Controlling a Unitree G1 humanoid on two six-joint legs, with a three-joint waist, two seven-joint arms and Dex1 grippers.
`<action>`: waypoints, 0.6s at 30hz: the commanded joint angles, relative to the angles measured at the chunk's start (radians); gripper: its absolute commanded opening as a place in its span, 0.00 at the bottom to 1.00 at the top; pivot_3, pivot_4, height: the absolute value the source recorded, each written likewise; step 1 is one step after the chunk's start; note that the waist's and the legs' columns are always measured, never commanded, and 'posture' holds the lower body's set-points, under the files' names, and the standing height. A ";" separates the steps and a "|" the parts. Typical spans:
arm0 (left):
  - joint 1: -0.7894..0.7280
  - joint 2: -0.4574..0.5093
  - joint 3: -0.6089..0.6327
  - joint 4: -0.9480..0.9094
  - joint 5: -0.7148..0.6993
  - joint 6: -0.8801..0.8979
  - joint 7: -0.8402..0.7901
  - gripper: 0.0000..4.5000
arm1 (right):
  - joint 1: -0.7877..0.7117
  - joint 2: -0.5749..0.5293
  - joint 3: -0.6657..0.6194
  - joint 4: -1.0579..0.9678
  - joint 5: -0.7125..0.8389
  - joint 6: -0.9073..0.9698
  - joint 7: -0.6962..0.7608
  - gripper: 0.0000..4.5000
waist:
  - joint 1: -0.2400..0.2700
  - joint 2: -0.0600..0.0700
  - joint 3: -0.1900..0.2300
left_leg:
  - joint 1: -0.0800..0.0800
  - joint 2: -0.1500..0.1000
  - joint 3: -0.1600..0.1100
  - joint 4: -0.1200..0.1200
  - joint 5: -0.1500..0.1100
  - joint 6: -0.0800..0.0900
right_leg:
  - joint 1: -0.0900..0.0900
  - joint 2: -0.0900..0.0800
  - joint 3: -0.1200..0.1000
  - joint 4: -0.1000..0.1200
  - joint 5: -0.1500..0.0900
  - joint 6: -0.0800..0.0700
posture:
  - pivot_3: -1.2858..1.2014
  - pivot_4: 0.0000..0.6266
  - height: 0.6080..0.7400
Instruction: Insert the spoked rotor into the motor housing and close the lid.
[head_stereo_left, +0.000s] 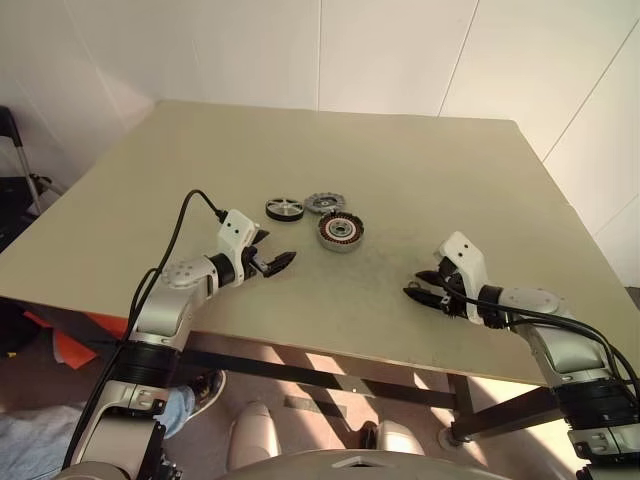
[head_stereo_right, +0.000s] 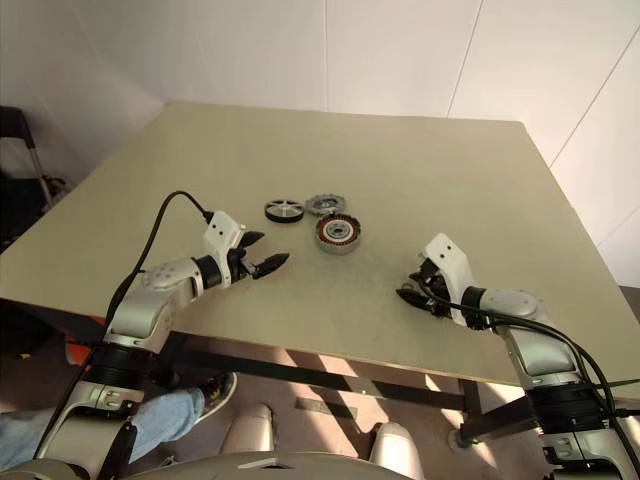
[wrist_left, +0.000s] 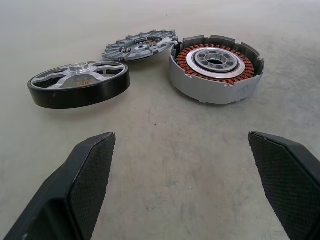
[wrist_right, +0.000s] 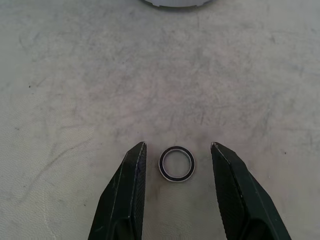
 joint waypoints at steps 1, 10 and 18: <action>-0.015 0.006 0.009 -0.021 0.000 -0.014 0.002 1.00 | 0.013 -0.021 -0.018 0.027 -0.001 -0.019 0.005 0.50 | 0.001 0.000 0.000 | 0.000 0.000 0.000 0.000 0.000 0.000 | 0.000 0.000 0.000 0.000 0.000 0.000 | 0.52 0.00 1.00; -0.016 0.009 0.011 -0.019 0.004 -0.015 0.001 1.00 | 0.012 -0.020 -0.010 0.052 0.000 -0.027 0.009 0.13 | 0.001 -0.001 -0.001 | 0.002 0.000 0.000 0.000 0.000 0.000 | 0.002 0.000 0.000 0.000 -0.002 0.003 | 0.52 0.00 1.00; -0.020 0.008 0.007 -0.008 0.008 -0.018 0.001 1.00 | 0.031 -0.024 0.044 -0.125 0.015 -0.003 0.041 0.13 | 0.001 -0.001 -0.001 | 0.002 0.000 0.000 0.000 0.000 0.000 | 0.002 0.000 0.000 0.000 -0.003 0.004 | 0.52 0.00 1.00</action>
